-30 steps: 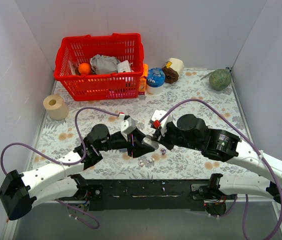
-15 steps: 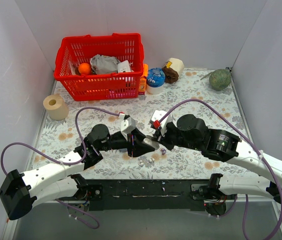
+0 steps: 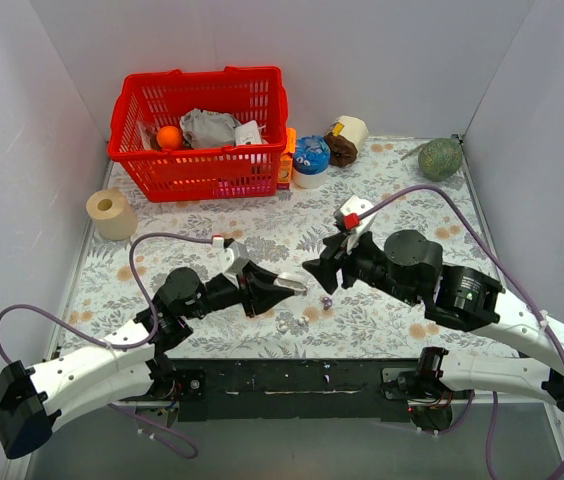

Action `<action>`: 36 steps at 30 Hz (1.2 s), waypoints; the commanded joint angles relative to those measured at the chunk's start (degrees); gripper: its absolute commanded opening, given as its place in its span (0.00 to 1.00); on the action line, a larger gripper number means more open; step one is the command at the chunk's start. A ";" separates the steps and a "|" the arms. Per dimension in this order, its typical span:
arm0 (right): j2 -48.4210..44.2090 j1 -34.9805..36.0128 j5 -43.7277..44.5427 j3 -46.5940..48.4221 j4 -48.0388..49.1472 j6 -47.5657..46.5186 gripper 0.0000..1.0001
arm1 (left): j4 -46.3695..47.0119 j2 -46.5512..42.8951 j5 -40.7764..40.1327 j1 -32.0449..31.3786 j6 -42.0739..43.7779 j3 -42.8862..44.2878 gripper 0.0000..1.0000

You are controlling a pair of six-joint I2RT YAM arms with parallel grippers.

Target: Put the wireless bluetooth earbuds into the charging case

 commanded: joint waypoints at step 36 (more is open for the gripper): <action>8.22 -0.44 -4.30 0.29 -0.56 0.96 0.59 | 2.57 -2.69 6.95 0.07 0.93 -0.32 0.00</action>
